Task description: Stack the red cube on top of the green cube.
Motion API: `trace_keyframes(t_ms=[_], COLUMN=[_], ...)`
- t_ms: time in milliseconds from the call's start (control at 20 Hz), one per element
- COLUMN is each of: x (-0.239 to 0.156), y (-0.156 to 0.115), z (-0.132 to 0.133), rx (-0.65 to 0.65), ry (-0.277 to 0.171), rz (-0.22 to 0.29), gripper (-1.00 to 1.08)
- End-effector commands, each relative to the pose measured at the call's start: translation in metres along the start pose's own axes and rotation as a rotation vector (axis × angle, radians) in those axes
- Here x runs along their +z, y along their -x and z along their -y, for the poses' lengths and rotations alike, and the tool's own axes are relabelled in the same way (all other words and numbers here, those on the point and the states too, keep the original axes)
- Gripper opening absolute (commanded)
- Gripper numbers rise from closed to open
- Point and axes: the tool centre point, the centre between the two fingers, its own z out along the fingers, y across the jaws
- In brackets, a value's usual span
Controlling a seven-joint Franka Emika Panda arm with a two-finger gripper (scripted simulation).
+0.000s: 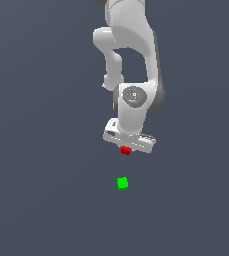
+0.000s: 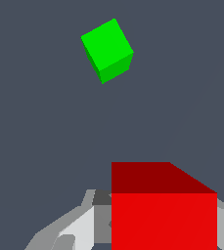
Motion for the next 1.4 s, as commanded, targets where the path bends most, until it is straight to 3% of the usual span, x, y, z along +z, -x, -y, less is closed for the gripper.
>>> trace_keyframes(t_ms=[0, 700, 1350], x=[-0.012, -0.014, 0.011], y=[0.0, -0.011, -0.063], z=[0.0, 0.002, 0.012], rx=[0.0, 0.0, 0.0], ry=[0.0, 0.0, 0.0], rz=[0.001, 0.0, 0.0], gripper=[-1.0, -1.0, -1.0])
